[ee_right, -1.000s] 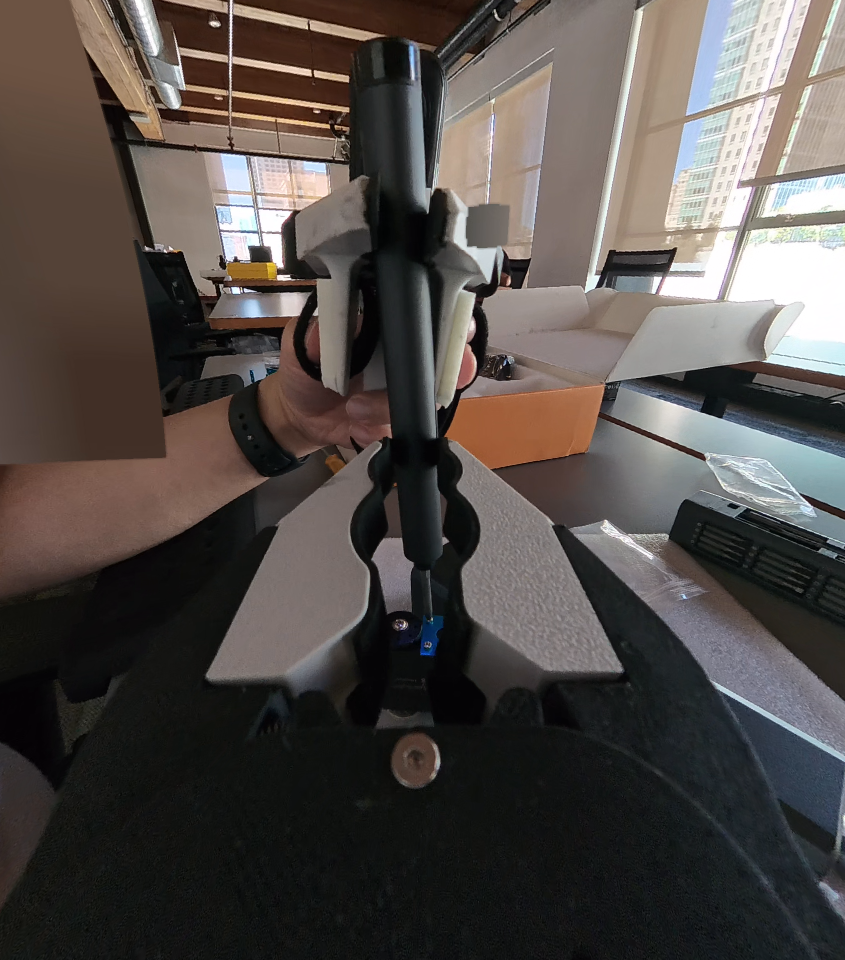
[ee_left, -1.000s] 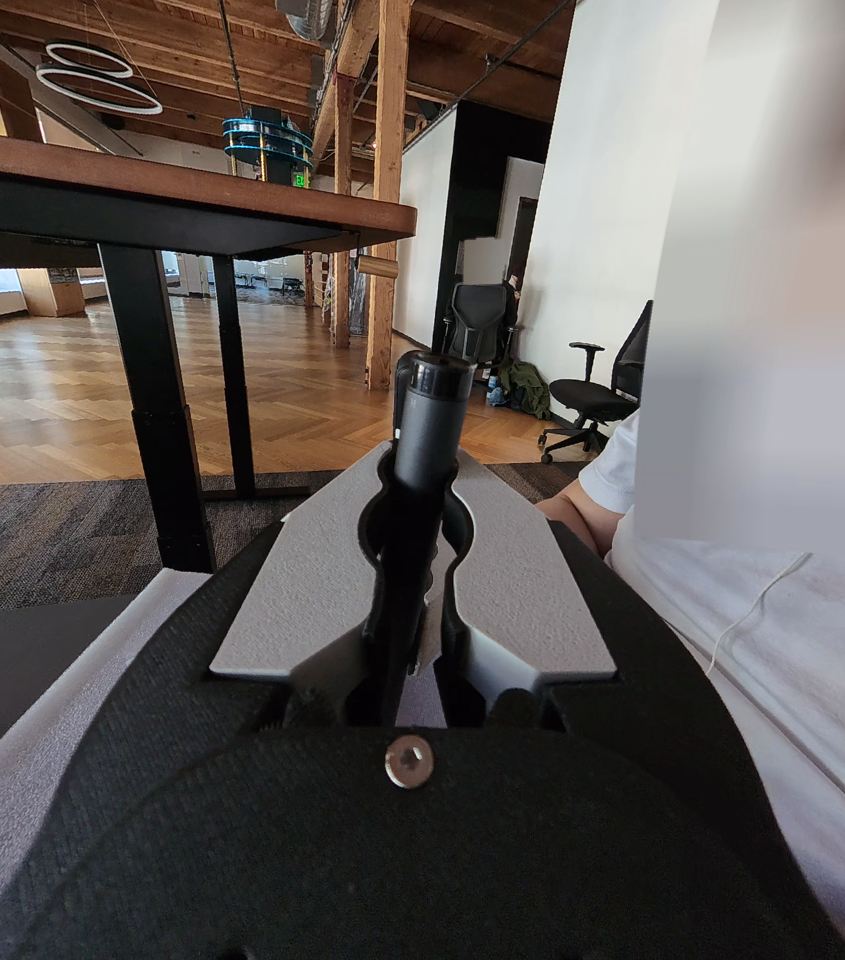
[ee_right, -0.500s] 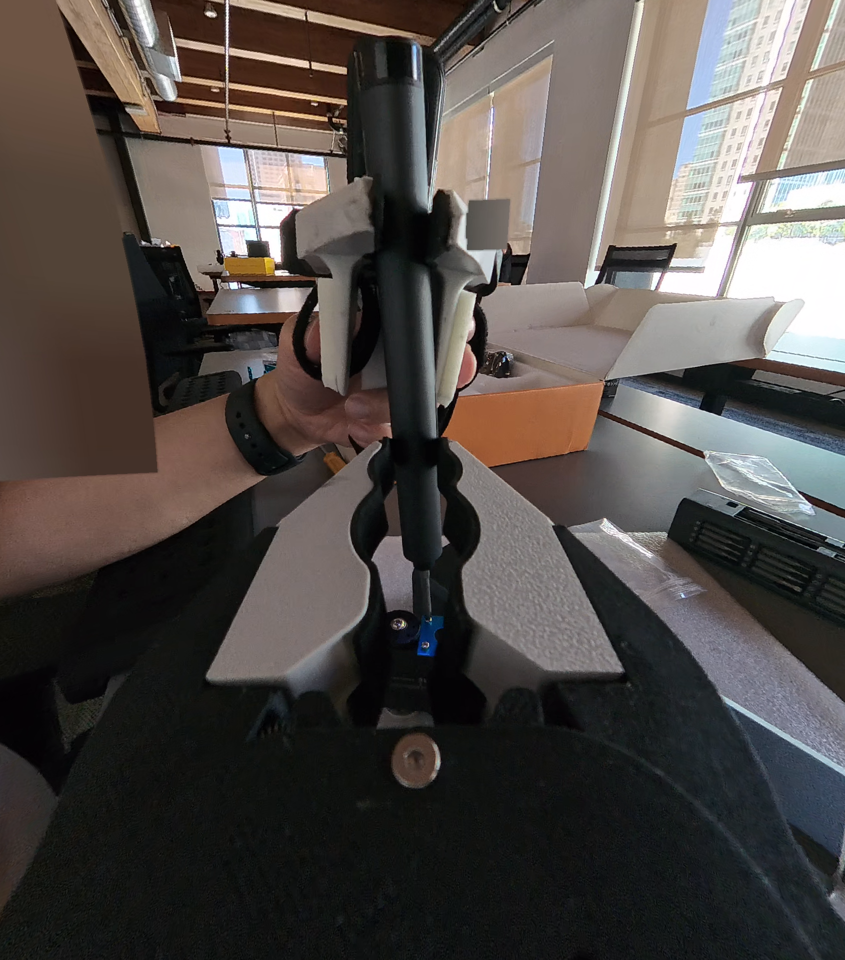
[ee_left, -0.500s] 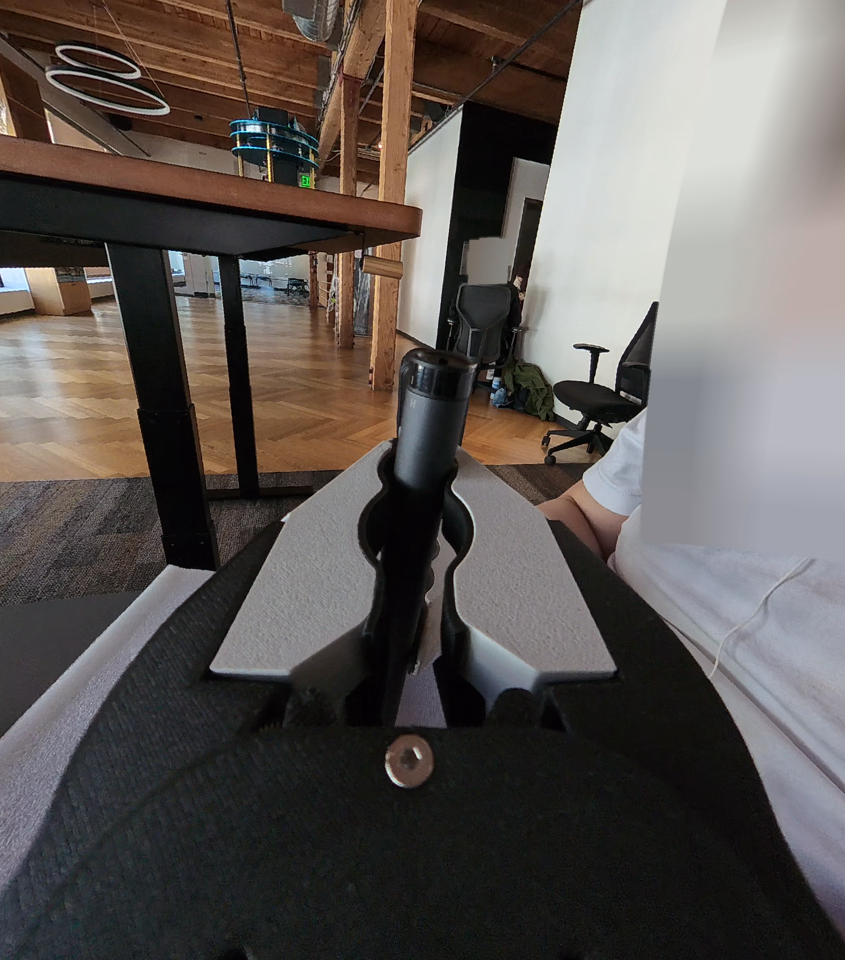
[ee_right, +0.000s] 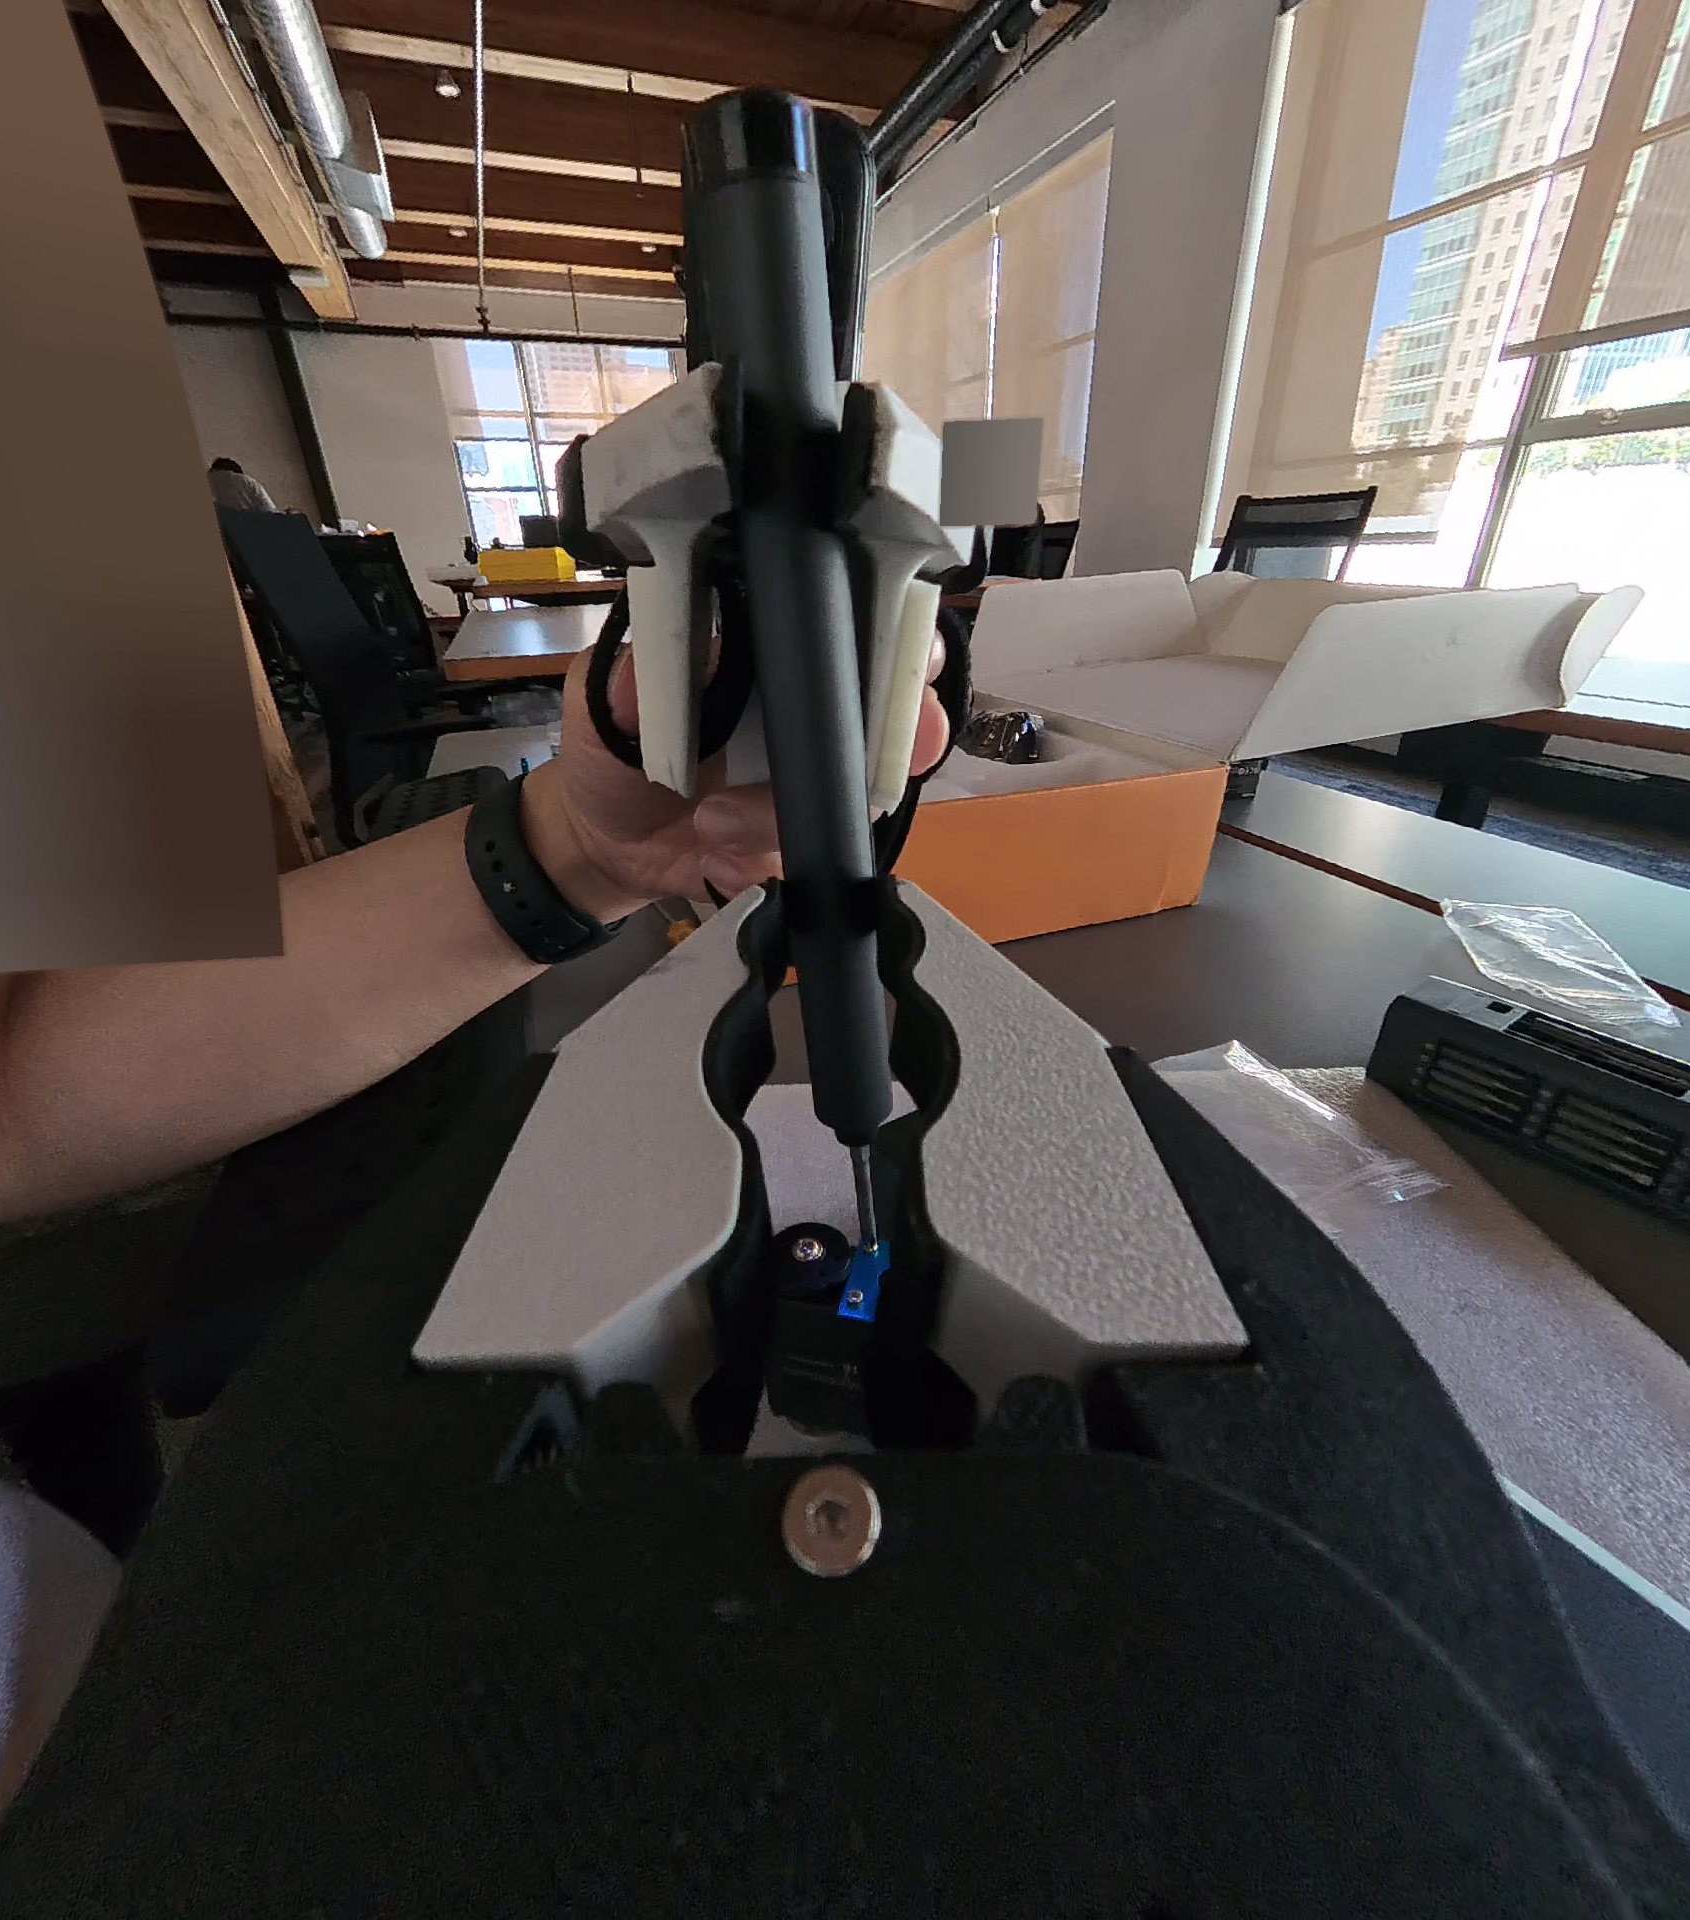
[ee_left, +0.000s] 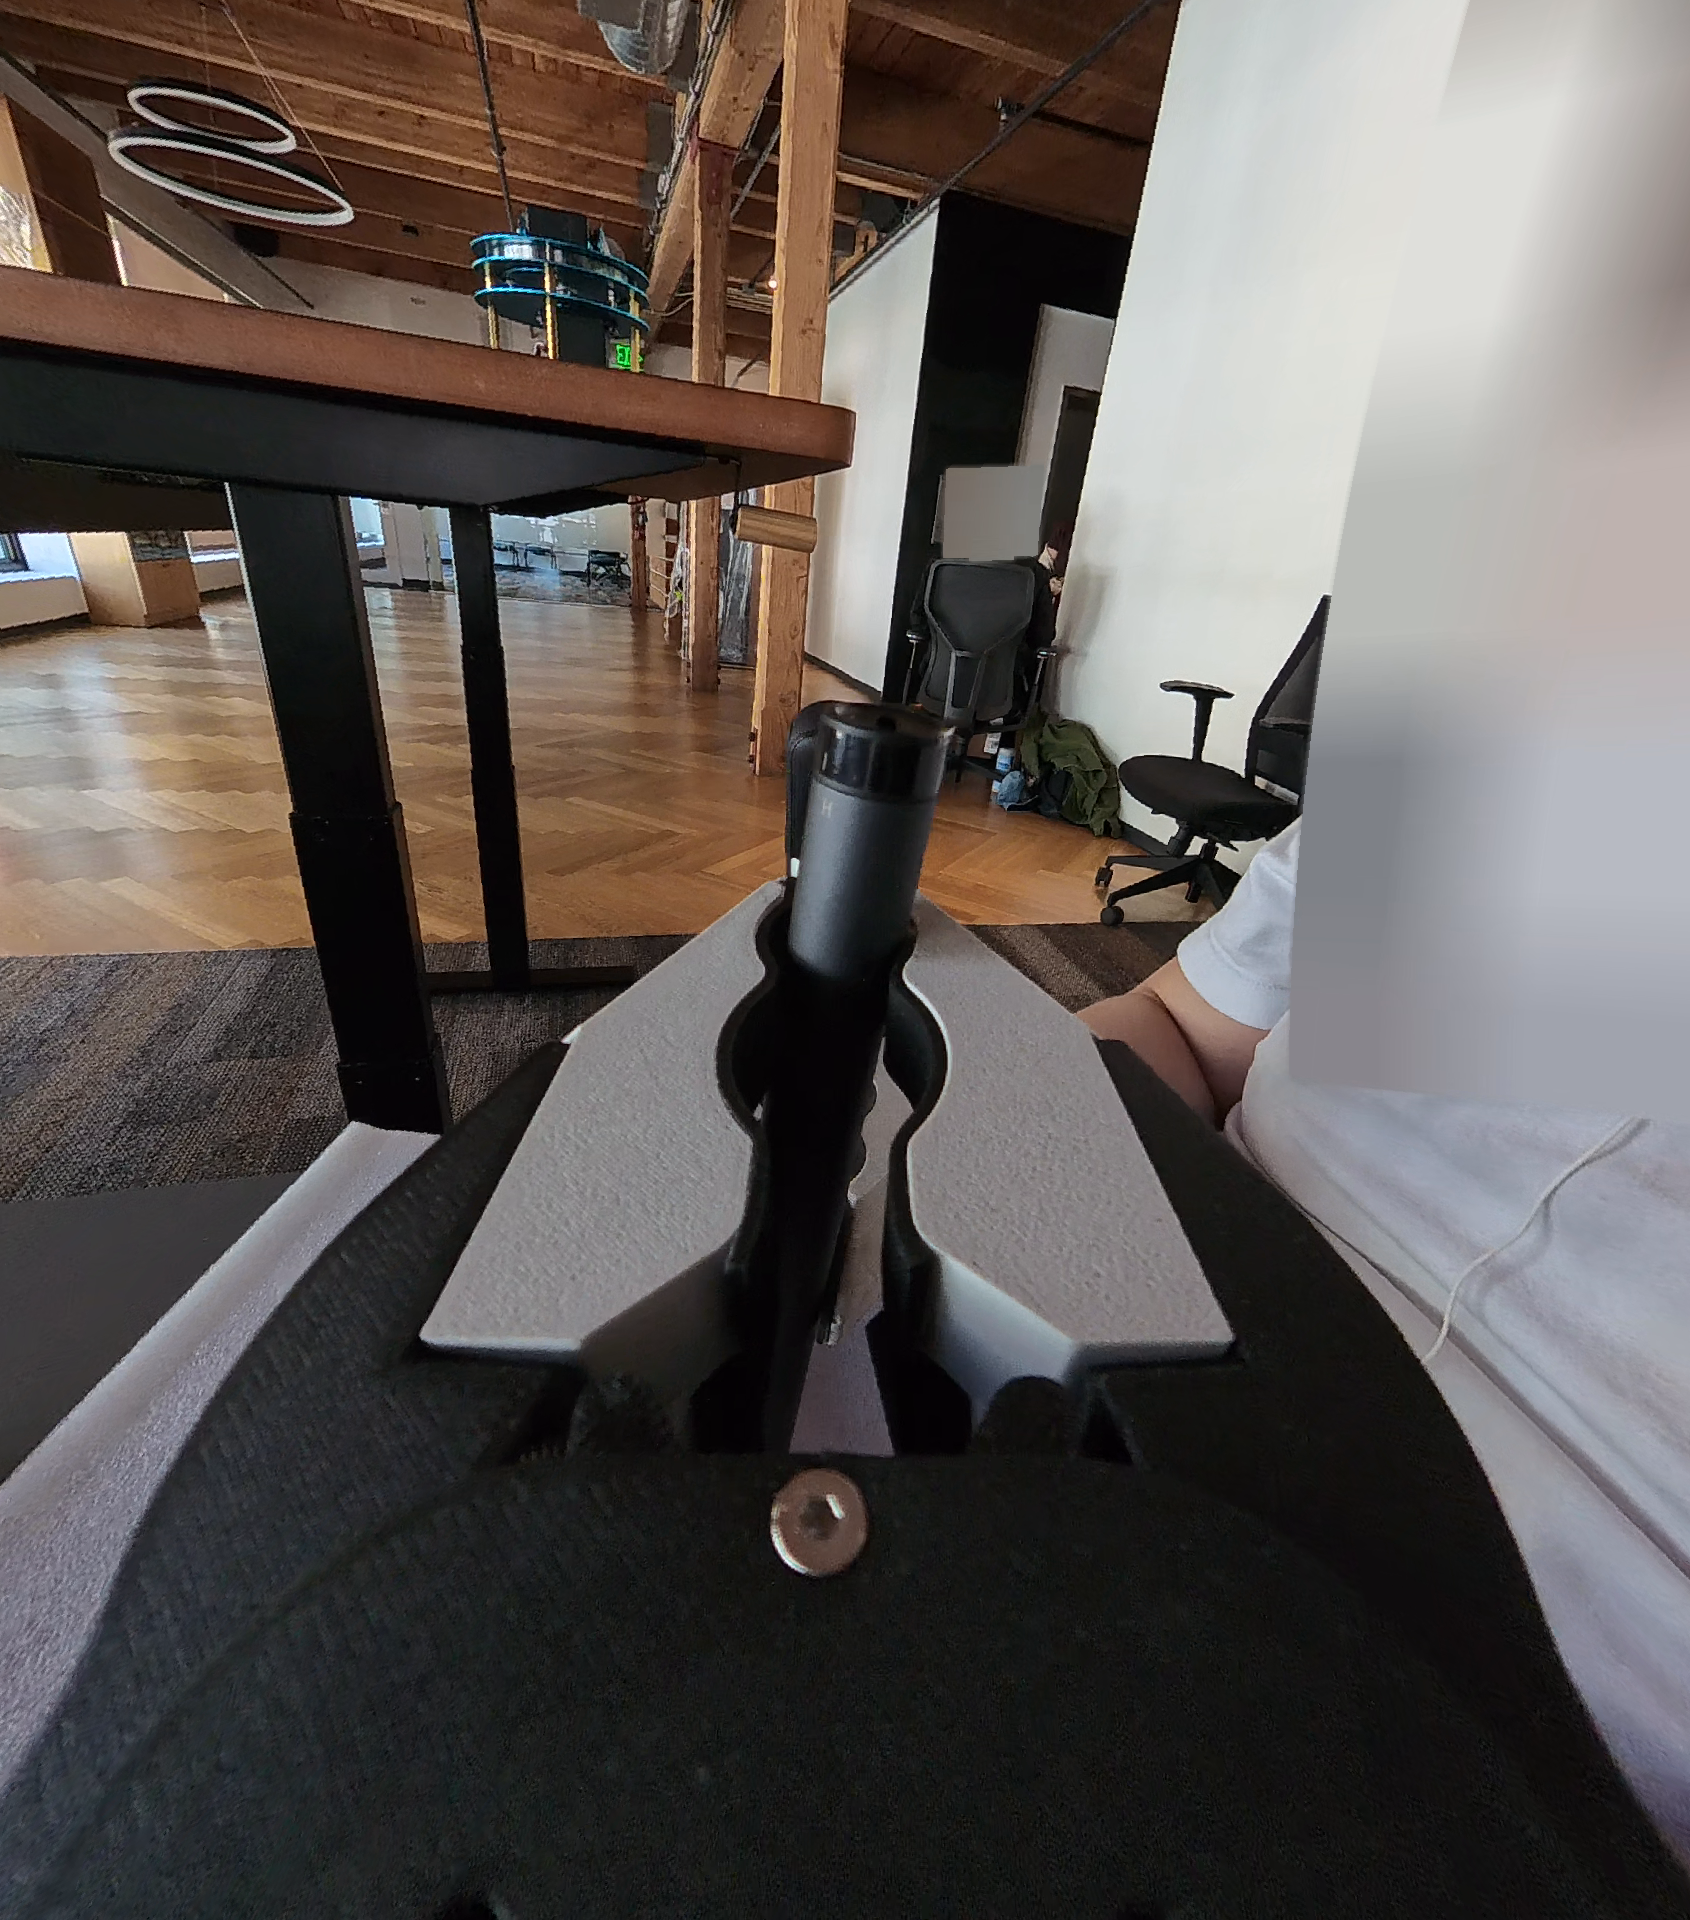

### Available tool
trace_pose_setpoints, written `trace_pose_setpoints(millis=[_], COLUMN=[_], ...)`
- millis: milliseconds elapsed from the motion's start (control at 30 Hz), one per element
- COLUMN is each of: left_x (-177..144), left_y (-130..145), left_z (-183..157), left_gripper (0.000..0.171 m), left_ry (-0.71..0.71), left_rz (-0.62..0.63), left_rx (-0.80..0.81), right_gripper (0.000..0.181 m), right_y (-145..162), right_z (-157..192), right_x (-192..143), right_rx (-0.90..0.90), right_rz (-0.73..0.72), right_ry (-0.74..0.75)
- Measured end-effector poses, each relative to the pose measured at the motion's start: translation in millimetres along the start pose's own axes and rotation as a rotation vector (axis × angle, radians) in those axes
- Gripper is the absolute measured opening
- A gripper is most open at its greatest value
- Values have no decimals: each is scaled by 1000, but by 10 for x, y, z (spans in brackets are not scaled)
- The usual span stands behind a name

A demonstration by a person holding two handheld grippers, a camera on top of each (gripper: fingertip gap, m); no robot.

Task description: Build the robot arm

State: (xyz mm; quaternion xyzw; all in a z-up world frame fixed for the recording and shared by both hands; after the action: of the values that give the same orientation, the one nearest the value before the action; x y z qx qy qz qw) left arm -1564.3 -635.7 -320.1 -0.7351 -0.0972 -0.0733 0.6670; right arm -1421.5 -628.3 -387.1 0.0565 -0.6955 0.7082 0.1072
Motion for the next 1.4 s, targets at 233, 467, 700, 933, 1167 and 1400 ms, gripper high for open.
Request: trace_pose_setpoints(millis=[233, 467, 700, 933, 1167, 1400], left_x=[19, 9, 15, -2, -10, -1], left_y=[8, 3, 6, -1, -2, -3], left_z=[-9, -8, -11, -5, -5, -12], left_gripper=[13, 12, 13, 12, 12, 12], left_ry=[9, 2, 5, -3, -5, -10], left_rz=[3, 5, 6, 2, 3, 4], left_rx=[-1, 3, 3, 1, 1, 8], right_gripper=[17, 17, 17, 17, 17, 17], right_y=[-18, -16, -15, 37, 14, 8], right_z=[19, 10, 8, -3, 69, 97], right_x=[-7, -3, 0, 16, 24, 24], right_rx=[-55, -44, -39, 2, -136, -205], right_rz=[26, 21, 14, 42, 47, 58], right_ry=[9, 2, 3, 13, 72, 95])
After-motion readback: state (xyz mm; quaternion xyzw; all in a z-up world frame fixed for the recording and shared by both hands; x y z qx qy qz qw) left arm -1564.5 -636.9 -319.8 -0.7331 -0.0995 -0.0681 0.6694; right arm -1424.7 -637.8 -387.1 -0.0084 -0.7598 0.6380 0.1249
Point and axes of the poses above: each gripper's, where its closed fingertips meet, x out along the fingers, y out of its underside, z = x × y across the jaws, the point moved 10 cm from there along -x, back along the fingers, and after that the axes turned 7 degrees about -z, right-handed, at the moved point
